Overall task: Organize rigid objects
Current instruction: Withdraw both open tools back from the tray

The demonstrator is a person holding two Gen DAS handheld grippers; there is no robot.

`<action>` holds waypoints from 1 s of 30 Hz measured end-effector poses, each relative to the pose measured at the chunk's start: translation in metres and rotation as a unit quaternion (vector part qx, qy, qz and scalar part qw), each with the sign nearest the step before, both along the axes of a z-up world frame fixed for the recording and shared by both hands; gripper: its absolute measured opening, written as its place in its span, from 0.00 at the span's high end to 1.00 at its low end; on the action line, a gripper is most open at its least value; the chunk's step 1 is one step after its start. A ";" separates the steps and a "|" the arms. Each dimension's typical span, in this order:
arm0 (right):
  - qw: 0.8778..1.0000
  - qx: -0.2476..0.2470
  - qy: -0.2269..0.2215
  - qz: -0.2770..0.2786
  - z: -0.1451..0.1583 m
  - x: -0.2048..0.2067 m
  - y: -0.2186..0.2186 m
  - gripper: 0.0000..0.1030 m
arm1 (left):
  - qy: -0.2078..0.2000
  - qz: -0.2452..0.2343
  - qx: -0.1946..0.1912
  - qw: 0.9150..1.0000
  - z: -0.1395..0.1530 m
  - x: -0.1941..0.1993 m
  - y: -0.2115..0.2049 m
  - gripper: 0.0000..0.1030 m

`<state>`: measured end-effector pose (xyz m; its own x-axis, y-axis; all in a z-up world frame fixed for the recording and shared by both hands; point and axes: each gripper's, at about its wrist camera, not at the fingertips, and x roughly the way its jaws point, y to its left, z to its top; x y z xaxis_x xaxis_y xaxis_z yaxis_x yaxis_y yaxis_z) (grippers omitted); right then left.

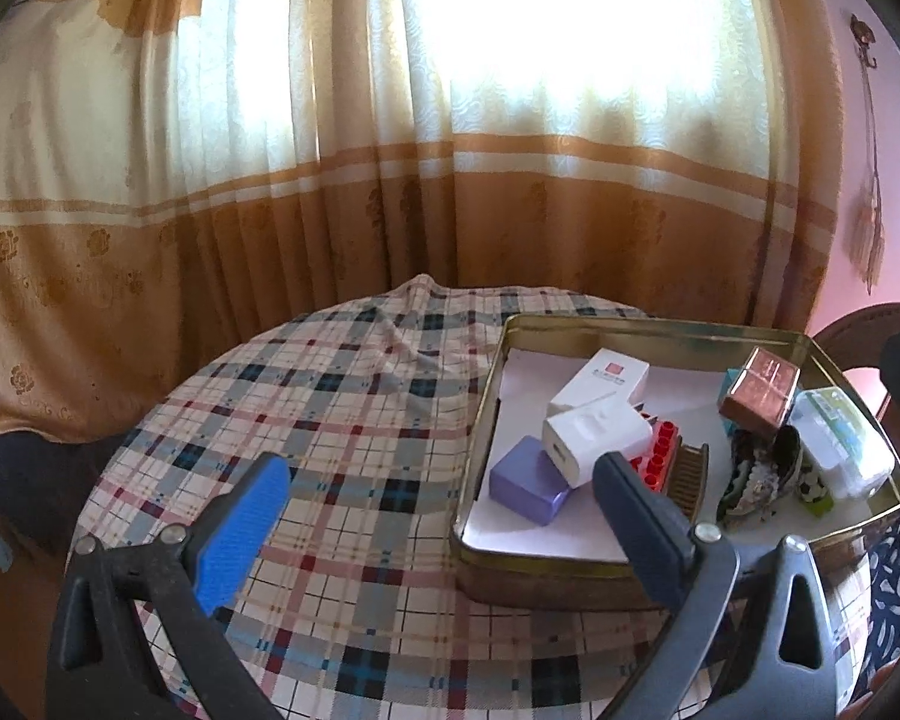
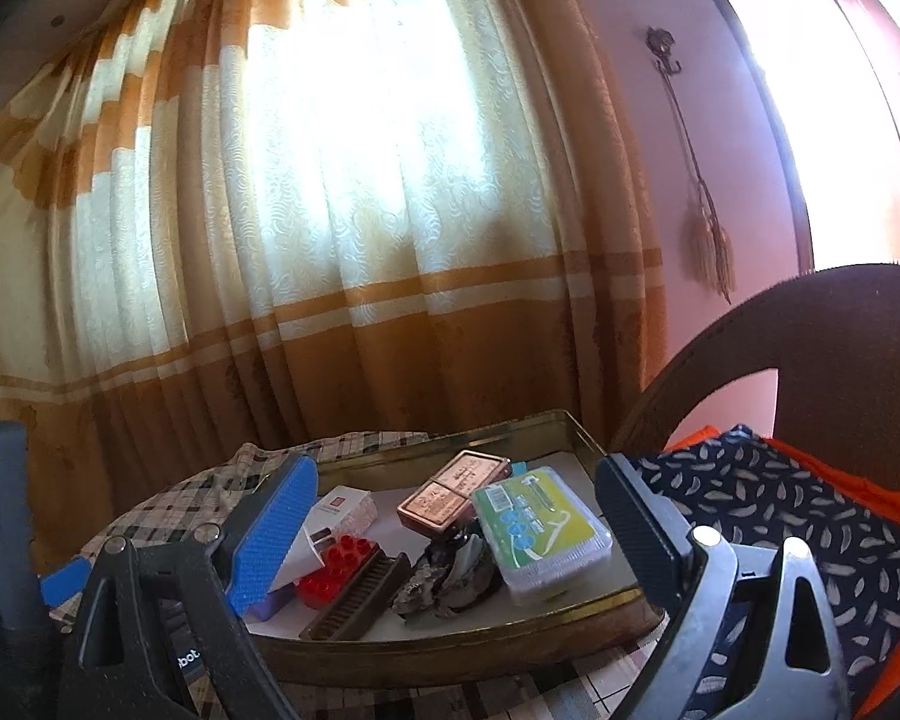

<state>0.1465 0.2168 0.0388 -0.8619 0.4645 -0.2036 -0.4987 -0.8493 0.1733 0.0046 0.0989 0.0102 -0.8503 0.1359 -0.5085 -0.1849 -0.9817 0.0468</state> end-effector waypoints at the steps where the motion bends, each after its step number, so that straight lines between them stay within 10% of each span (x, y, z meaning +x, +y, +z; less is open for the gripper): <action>1: 1.000 0.005 -0.001 0.001 0.000 -0.001 -0.002 0.07 | 0.002 -0.001 -0.003 1.000 0.000 0.001 0.001 0.00; 30: 1.000 0.019 -0.007 -0.002 0.001 -0.001 -0.008 0.07 | 0.015 -0.003 -0.025 1.000 0.002 0.007 0.008 0.00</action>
<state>0.1457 0.2088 0.0401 -0.8573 0.4754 -0.1978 -0.5040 -0.8533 0.1336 0.0115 0.1071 0.0127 -0.8644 0.1168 -0.4890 -0.1893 -0.9767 0.1013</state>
